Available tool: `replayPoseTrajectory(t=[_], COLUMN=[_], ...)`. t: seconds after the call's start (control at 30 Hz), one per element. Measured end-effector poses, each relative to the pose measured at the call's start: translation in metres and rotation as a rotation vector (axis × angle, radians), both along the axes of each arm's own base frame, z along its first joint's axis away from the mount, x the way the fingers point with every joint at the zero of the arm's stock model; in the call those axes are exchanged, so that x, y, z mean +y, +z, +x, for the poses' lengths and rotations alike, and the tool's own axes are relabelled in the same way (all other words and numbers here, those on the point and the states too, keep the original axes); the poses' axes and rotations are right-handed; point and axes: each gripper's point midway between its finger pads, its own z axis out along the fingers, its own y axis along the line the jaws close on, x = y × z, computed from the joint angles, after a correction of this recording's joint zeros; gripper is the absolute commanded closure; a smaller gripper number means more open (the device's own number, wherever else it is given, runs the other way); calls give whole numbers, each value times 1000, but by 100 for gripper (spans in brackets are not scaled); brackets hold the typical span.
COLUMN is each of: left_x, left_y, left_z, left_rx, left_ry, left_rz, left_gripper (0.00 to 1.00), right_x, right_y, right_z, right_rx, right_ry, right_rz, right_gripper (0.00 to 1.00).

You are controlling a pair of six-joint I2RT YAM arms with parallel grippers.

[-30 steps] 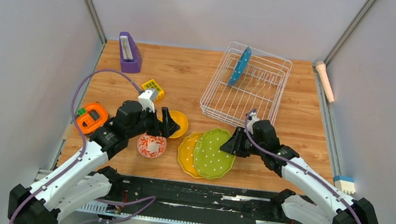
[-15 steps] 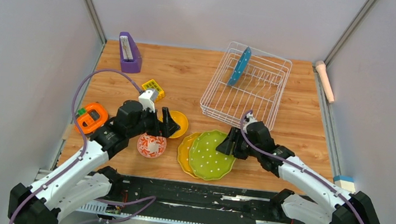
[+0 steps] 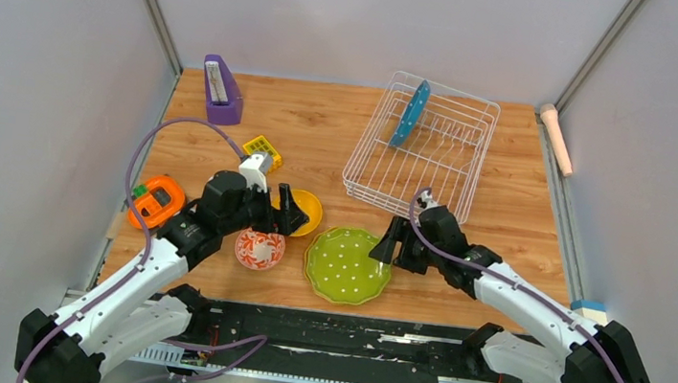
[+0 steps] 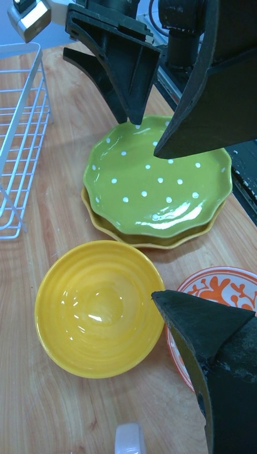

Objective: Unload the mixed dishes from the dish rack
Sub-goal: Place the plate at the center of the board, then pick up the plate from the dish rack.

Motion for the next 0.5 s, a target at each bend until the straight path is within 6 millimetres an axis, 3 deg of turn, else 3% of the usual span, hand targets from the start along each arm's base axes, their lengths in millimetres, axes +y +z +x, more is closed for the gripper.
replayPoseTrajectory(t=[0.2, 0.37, 0.5], left_x=[0, 0, 0], left_y=[0, 0, 0], left_z=[0, 0, 0], left_rx=[0, 0, -1], left_ry=[0, 0, 0], left_rz=[0, 1, 0], left_gripper=[0, 0, 0], right_x=[6, 6, 6], right_y=[14, 18, 26], right_z=[7, 8, 8], right_rx=[-27, -39, -61], right_ry=[5, 20, 53], right_rz=[16, 6, -4], right_gripper=[20, 1, 0])
